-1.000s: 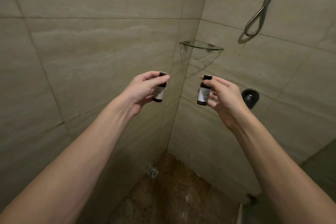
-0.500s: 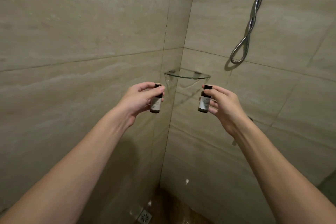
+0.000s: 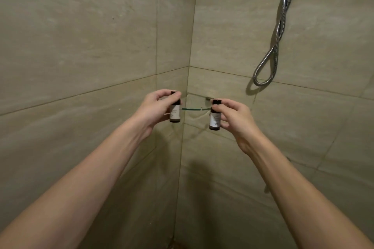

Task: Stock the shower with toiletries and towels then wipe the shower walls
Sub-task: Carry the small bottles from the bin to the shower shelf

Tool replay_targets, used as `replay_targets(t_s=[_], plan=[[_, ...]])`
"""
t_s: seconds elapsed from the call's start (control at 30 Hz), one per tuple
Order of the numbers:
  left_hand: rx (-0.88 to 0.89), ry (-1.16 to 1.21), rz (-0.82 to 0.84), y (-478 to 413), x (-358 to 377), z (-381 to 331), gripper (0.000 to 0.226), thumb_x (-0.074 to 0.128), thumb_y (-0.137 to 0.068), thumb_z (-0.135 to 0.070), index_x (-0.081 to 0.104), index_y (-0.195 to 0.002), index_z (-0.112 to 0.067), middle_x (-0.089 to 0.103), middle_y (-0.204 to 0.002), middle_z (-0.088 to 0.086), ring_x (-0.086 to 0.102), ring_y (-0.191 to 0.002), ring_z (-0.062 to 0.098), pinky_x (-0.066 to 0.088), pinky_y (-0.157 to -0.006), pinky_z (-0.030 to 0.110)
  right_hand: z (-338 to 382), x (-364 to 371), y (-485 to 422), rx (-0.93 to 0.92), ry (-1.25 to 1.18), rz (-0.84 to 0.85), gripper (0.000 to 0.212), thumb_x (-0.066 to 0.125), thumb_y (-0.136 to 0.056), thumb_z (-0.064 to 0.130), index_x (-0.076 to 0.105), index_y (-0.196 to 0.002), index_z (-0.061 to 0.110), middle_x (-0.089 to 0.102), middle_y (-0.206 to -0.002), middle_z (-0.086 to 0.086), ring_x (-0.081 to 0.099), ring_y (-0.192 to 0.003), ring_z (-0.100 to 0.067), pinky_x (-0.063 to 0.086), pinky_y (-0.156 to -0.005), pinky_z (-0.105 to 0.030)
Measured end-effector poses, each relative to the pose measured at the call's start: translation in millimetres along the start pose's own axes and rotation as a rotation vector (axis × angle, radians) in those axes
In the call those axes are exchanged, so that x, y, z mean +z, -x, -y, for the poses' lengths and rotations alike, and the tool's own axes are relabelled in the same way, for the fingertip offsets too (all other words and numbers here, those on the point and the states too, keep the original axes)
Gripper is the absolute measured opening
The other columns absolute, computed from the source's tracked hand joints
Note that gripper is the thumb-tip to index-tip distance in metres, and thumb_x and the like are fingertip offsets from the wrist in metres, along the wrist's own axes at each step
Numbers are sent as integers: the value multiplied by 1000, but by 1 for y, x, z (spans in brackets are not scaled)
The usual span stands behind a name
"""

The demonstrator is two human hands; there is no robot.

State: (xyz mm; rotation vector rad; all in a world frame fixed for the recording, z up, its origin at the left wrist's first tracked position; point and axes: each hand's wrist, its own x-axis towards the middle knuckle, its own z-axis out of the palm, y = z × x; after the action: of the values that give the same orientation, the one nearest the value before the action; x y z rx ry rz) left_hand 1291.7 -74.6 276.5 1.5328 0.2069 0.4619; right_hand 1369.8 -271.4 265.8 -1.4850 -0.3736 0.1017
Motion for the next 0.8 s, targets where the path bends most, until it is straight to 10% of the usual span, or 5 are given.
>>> replay_targets(t_s=[0.37,0.5,0.63,0.8], plan=[[45,-100,-104,-136,44,29,18,63,-98,-28,70,-110,-16,72,-111,11,70,-101,22,57,-85,35,-27,-13,-152,3,66,54,16,71,-89,12,74,-103,16,73,-88,2,70,-81,-13,59,-77,-34],[64,-235,-109,-175,59,35,27,46,-106,-29,60,-123,-13,71,-113,5,67,-94,16,50,-59,13,-39,-10,-190,-39,124,78,21,72,-88,12,73,-109,14,73,-88,3,69,-77,-6,58,-74,-26],[61,-277,-85,-208,71,47,30,45,-107,-23,56,-129,-6,69,-118,11,67,-109,18,55,-91,29,-50,-1,-223,-56,179,117,21,73,-88,12,72,-108,12,73,-89,2,69,-78,-7,58,-79,-29],[86,-355,-92,-233,75,65,28,46,-106,-19,57,-128,-5,69,-118,13,65,-110,20,51,-97,34,-62,8,-254,-72,233,99,15,75,-86,16,72,-101,16,72,-85,2,67,-76,-11,54,-71,-28]])
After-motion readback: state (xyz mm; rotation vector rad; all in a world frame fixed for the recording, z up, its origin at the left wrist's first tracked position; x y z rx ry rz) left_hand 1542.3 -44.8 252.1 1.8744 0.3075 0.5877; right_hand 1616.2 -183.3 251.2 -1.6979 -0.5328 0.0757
